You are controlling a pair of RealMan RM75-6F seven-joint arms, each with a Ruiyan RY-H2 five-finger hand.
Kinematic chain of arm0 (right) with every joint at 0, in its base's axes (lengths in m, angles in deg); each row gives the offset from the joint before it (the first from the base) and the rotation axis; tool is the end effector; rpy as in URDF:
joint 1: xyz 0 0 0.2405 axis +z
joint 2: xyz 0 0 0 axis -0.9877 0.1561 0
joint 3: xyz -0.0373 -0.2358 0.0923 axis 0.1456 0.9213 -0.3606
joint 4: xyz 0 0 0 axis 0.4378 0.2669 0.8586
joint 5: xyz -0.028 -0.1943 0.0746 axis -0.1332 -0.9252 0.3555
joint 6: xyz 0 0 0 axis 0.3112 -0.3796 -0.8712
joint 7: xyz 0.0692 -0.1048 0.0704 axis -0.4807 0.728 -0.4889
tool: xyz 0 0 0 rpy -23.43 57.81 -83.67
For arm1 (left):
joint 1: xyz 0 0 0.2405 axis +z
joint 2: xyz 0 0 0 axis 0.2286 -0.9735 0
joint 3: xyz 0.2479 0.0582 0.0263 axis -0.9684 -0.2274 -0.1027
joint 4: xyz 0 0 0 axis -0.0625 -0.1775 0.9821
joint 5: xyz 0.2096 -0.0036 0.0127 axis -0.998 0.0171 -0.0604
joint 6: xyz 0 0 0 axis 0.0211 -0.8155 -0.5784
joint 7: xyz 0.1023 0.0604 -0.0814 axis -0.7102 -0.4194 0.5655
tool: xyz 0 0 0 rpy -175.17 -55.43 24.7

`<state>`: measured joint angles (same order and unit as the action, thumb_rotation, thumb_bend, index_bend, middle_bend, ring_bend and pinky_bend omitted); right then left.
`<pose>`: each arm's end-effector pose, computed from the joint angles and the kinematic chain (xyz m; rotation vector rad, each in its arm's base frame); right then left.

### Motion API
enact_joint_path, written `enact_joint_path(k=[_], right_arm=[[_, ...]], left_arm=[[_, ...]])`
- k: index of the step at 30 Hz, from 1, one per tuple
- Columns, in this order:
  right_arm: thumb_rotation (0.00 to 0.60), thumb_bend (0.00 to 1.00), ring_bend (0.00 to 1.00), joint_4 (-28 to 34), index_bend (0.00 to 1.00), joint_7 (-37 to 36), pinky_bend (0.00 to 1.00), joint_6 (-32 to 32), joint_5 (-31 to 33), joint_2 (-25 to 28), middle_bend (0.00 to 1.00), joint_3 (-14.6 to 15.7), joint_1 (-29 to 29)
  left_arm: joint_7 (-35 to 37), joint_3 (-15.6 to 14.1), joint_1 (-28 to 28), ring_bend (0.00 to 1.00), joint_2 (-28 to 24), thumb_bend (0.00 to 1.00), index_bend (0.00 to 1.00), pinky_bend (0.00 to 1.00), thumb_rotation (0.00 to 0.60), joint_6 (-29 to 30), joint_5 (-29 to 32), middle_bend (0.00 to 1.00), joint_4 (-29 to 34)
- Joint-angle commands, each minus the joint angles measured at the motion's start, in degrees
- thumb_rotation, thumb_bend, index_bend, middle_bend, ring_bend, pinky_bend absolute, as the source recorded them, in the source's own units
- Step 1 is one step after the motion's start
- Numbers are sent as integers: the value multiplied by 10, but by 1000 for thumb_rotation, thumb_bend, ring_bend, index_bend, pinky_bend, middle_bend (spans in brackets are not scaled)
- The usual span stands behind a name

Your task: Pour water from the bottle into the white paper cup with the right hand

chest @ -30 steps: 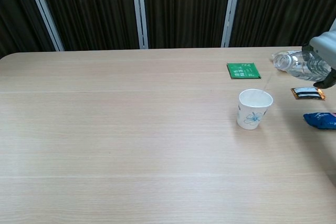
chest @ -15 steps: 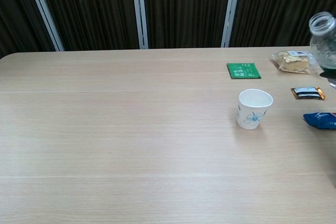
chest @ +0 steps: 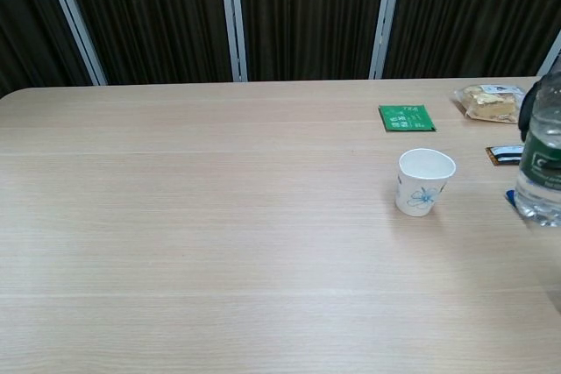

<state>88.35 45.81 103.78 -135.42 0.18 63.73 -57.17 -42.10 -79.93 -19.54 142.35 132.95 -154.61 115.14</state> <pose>-0.2479 -0.2691 0.0900 1.6736 -1.3389 1.2258 -0.2788 0.1788 0.1693 -1.4729 -0.9088 -0.9590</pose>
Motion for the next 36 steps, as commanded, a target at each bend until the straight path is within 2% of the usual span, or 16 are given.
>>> enact_joint_path(k=[1, 6, 11, 19, 23, 24, 27, 29, 31, 36], right_arm=[[600, 616, 517, -9, 460, -33, 486, -17, -42, -15, 598, 21, 23], [600, 626, 514, -11, 461, -28, 485, -37, -74, -59, 598, 35, 50], [600, 627, 513, -25, 462, -8, 485, -56, -71, -104, 598, 35, 66], [600, 630, 507, -113, 463, 17, 485, -48, -54, -200, 598, 26, 71], [600, 614, 503, -153, 461, 6, 485, -36, -52, -229, 598, 27, 72], [600, 595, 500, -160, 459, 3, 485, -33, -52, -233, 596, 28, 73], [600, 441, 451, -176, 399, -5, 483, -27, -49, -242, 546, 29, 73], [600, 300, 359, -182, 278, -12, 439, -24, -49, -244, 451, 31, 74], [600, 223, 299, -184, 207, -20, 390, -24, -49, -242, 391, 36, 75], [600, 149, 255, -186, 163, -36, 336, -22, -46, -233, 350, 42, 75]], left_arm=[[-3, 1, -1, 0, 2, 0, 0, 0, 600, -2, 4, 0, -2], [-8, 5, -4, 0, 6, 0, 0, 0, 600, -10, 14, 0, -6], [-8, 8, -7, 0, 8, 0, 0, 0, 600, -16, 24, 0, -10], [-4, 13, -10, 0, 8, 0, 0, 0, 600, -23, 37, 0, -16], [-5, 13, -11, 0, 8, 0, 0, 0, 600, -26, 40, 0, -15], [-5, 13, -11, 0, 8, 0, 0, 0, 600, -26, 40, 0, -14], [-5, 14, -12, 0, 8, 0, 0, 0, 600, -28, 43, 0, -14], [-4, 14, -13, 0, 8, 0, 0, 0, 600, -30, 45, 0, -15], [-4, 14, -13, 0, 8, 0, 0, 0, 600, -31, 46, 0, -14], [-6, 13, -15, 0, 9, 0, 0, 0, 600, -35, 46, 0, -14]])
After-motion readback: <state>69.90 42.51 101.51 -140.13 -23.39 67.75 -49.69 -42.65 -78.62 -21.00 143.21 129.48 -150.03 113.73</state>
